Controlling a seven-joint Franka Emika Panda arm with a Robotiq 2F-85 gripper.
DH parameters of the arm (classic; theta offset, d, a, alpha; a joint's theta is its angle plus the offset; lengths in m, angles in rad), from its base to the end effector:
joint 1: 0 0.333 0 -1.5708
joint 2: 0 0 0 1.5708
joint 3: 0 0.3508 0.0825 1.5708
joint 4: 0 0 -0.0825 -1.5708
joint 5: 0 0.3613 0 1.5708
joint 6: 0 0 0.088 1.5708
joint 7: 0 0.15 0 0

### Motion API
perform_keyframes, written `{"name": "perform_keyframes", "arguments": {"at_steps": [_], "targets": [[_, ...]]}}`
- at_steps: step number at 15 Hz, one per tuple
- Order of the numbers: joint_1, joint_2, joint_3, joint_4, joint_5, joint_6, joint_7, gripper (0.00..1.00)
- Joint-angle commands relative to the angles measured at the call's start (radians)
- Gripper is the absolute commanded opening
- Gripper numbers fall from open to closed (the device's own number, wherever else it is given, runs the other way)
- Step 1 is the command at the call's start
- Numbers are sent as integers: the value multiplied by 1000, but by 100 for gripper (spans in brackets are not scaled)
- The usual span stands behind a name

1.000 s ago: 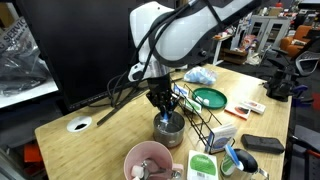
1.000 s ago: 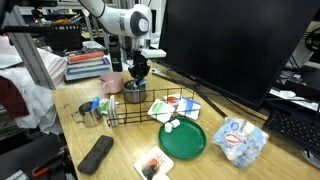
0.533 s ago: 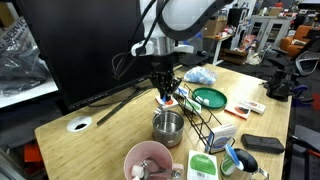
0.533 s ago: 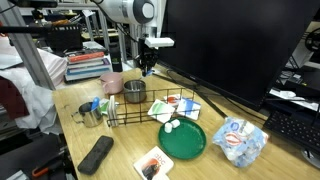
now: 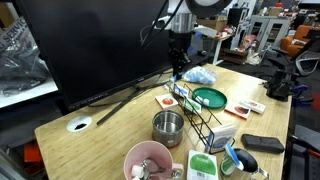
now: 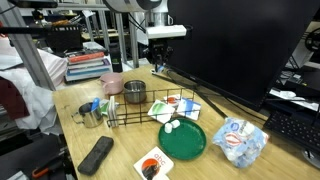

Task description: Pick up the blue spoon from the silver bowl and put it on the green plate

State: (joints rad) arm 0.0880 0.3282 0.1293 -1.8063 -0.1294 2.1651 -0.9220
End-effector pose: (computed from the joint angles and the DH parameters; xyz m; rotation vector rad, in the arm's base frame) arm 0.6218 0.1214 0.3696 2.5291 1.7348 0.0140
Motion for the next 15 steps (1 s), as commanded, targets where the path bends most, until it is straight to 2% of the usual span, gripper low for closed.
{"name": "perform_keyframes", "arguments": {"at_steps": [1,3,5,6,8,13,14,15], "targets": [[-32,-144,-34,-183,0,91,144,6],[-51,-219,-58,-278,9,116,223,6],[-70,-275,-61,-357,95,152,250,6],[-59,-214,-65,-271,39,81,217,23],[-60,-257,-69,-331,76,113,233,23],[-59,-266,-68,-341,81,122,245,23],[-59,-266,-68,-341,81,122,245,6],[-65,-257,-76,-336,88,116,285,6]]}}
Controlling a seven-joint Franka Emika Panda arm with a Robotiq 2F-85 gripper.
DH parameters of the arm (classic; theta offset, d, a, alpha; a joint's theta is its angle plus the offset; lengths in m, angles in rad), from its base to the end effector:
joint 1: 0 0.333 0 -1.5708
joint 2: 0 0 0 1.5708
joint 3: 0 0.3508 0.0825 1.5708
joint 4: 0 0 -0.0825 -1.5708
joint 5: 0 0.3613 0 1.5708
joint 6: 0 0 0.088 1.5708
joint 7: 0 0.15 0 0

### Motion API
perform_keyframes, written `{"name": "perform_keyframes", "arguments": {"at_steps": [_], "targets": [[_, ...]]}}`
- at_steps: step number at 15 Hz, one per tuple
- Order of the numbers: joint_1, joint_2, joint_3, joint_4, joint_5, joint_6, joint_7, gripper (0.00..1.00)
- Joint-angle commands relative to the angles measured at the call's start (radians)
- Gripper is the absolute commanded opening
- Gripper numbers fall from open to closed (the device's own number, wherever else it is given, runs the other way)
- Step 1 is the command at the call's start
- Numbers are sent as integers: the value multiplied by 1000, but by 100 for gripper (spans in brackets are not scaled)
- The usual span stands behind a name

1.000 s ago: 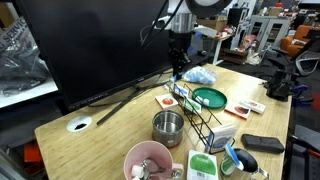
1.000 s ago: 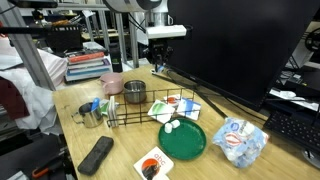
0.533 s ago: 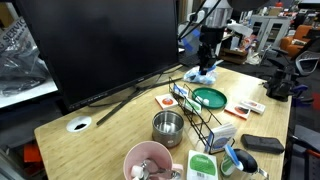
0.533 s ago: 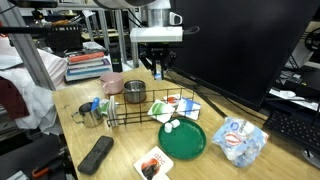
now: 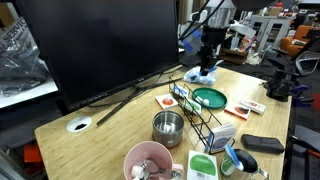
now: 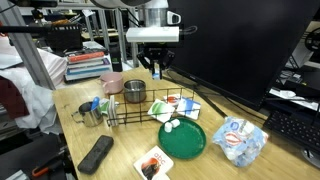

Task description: Pick up the blue spoon from the silver bowl and put it on the green plate

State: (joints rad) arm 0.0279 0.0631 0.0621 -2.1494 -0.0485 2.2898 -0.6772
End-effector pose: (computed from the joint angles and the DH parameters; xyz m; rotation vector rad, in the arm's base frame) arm 0.5407 0.0459 0.3851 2.8432 1.1978 0.0993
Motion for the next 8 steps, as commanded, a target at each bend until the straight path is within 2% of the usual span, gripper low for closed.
{"name": "perform_keyframes", "arguments": {"at_steps": [1,8], "targets": [[-9,11,-17,4,-4,-3,80,6],[-78,20,-127,-61,-91,40,422,6]]}}
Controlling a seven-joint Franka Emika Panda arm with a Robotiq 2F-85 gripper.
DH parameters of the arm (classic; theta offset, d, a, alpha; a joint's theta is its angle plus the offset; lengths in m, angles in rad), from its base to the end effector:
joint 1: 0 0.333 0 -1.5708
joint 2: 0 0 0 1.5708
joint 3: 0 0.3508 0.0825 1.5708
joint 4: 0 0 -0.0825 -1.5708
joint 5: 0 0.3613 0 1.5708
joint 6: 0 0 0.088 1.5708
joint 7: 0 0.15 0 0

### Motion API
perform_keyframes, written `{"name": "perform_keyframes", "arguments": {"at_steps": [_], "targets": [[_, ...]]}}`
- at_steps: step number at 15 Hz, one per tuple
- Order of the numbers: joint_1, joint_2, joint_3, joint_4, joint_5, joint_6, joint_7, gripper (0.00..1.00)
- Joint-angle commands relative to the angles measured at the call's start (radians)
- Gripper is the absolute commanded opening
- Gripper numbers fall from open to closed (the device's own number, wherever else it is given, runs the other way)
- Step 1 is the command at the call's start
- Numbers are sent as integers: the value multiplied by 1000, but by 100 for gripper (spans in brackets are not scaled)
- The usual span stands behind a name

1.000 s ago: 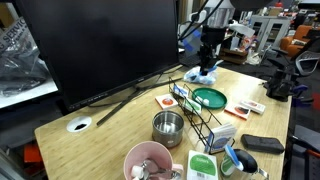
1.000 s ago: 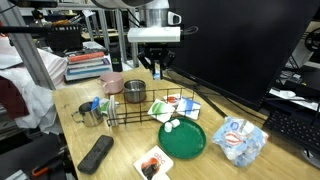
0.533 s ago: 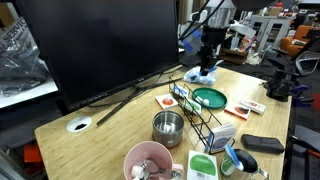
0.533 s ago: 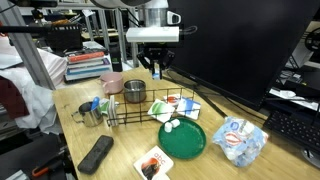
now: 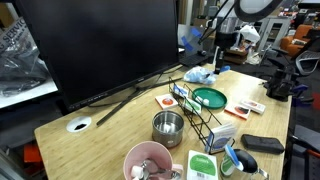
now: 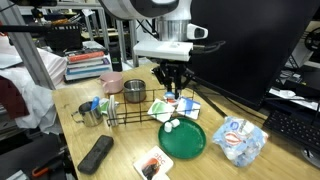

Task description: Pick up the blue spoon from the silver bowl and put it on the green plate

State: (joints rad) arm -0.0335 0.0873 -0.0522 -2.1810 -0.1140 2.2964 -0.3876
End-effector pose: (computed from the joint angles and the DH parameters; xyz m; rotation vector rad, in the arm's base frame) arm 0.5326 -0.0517 0.3593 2.9928 0.5704 0.0091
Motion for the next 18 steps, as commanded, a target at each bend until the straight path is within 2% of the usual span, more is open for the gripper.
{"name": "perform_keyframes", "arguments": {"at_steps": [1,3,4,7,14,15,18], "targets": [[-21,3,-23,-36,-35,33,188,6],[-22,27,-34,-35,-51,9,294,6],[-27,14,-27,-37,-29,3,207,23],[-25,32,-29,-37,-36,3,273,23],[-25,31,-30,-35,-36,3,279,23],[-25,31,-30,-35,-36,3,279,6],[-35,95,-32,2,8,3,268,6]]}}
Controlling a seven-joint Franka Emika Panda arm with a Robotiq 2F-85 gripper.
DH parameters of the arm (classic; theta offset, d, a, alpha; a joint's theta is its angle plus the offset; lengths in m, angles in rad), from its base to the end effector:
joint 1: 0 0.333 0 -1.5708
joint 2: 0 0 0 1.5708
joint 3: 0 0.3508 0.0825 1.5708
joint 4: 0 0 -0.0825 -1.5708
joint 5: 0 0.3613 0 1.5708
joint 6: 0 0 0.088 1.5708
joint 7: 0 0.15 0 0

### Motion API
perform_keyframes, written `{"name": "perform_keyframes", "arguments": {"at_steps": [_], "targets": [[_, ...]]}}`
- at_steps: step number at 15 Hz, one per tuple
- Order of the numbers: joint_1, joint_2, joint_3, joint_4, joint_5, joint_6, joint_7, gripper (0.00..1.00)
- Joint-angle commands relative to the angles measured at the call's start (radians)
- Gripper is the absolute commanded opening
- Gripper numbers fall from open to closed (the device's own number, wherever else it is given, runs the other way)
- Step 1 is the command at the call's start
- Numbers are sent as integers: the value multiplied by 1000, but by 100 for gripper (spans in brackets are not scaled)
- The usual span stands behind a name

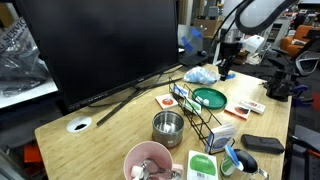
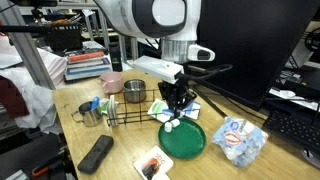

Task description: Pick up the blue spoon from the silver bowl and put it on the green plate

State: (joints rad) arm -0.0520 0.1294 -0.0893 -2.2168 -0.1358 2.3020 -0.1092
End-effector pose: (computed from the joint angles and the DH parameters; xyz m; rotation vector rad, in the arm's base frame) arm 0.5183 -0.0807 0.3232 3.0347 0.0932 -0.0875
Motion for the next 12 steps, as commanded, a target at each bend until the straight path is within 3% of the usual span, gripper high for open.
{"name": "perform_keyframes", "arguments": {"at_steps": [1,7,12], "targets": [[-23,82,8,52,58,-11,-32,6],[-51,256,21,150,133,5,-54,6],[-56,350,22,238,130,40,-50,6]]}}
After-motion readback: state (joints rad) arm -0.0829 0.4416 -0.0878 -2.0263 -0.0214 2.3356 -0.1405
